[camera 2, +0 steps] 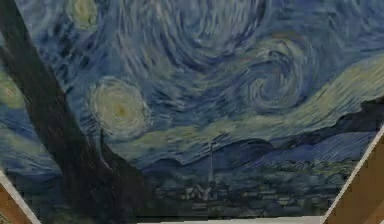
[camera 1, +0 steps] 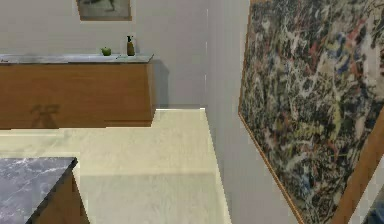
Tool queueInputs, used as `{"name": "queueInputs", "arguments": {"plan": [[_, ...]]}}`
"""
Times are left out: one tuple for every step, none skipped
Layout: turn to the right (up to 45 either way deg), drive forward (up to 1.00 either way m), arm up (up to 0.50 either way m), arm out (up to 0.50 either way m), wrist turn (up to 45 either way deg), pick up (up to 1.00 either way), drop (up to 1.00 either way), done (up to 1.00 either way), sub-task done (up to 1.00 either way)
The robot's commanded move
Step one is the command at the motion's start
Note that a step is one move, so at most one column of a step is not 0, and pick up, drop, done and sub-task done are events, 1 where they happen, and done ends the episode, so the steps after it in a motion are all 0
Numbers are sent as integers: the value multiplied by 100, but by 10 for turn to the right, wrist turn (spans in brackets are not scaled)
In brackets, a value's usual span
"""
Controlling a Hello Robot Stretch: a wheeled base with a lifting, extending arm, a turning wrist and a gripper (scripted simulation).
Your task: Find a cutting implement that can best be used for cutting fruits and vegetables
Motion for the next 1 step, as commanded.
{"name": "queueInputs", "arguments": {"plan": [[0,70,0,0,0,0,0,0,0]]}}
